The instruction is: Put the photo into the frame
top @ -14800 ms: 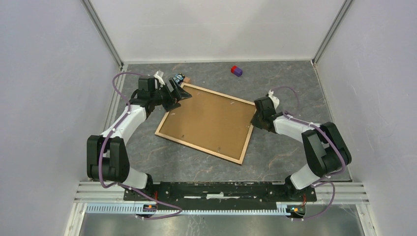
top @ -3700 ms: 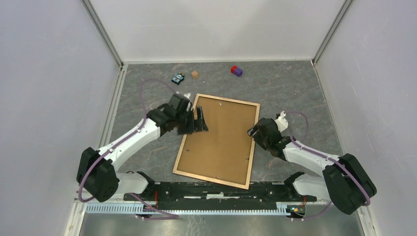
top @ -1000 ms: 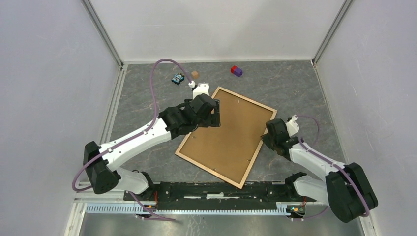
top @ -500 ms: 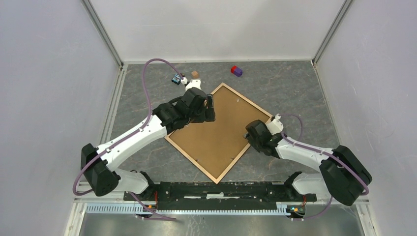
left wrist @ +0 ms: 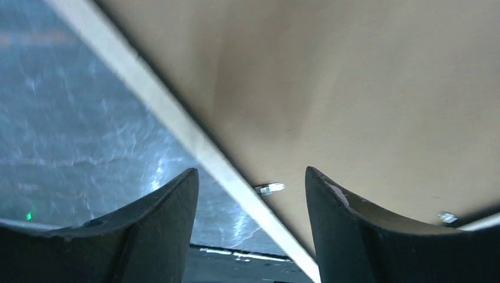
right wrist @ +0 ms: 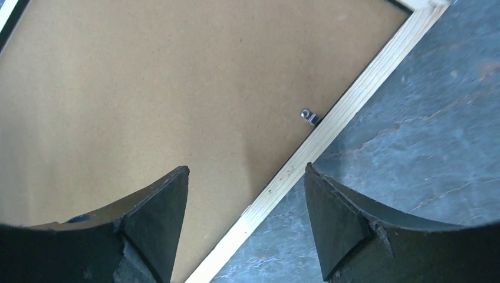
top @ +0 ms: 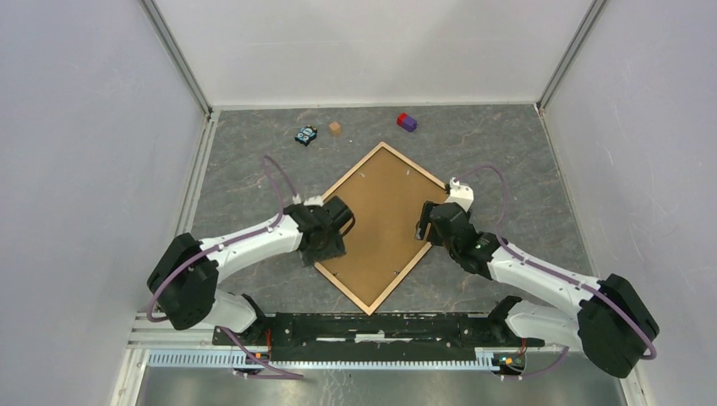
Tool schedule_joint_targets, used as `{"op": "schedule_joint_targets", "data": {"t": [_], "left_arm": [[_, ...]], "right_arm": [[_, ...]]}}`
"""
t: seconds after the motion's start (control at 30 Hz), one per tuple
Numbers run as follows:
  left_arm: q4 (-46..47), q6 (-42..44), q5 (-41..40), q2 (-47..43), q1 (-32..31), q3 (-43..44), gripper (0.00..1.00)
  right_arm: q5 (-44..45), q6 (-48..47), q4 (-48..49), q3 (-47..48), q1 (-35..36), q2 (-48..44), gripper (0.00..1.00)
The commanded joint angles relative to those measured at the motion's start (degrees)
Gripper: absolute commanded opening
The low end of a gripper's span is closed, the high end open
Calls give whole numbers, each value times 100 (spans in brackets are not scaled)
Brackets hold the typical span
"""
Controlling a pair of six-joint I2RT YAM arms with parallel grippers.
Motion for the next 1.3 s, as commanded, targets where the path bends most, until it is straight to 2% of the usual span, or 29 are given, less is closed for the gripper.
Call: {"op": "schedule_joint_targets", "data": {"t": [0.0, 0.1, 0.2, 0.4, 0.53, 0.6, 0.67, 0.83, 0.97, 1.17, 1.27], "left_arm": [[-21, -1643, 594, -289, 9, -585, 75], [77, -1846, 533, -240, 9, -696, 78], [115, -2008, 458, -183, 67, -763, 77], [339, -2487, 634, -290, 290, -1349, 58], [371, -2240, 293, -328, 387, -1394, 41], [351, -1768, 99, -212, 512, -1299, 30], [359, -1156, 86, -16, 735, -1223, 27], [644, 982, 642, 543, 1413, -848, 4], [315, 2163, 621, 1137, 1455, -209, 2], [129, 3639, 734, 1490, 1425, 298, 2], [204, 3946, 496, 1516, 1442, 468, 2]], "right_arm": [[368, -887, 101, 19, 16, -253, 76], [271, -947, 141, -50, 16, -336, 76], [220, -927, 86, -162, 15, -446, 76], [447, -878, -13, -380, 16, -837, 75], [613, -860, -89, -414, 11, -1026, 75], [717, -876, -98, -416, -3, -1046, 75], [828, -845, -137, -378, -4, -1033, 75], [975, -1051, -20, -293, -62, -933, 75], [945, -957, -96, -149, -418, -728, 73], [-237, -1461, 226, -178, -1348, -428, 74], [-666, -1895, 399, -186, -1669, -301, 87]]}}
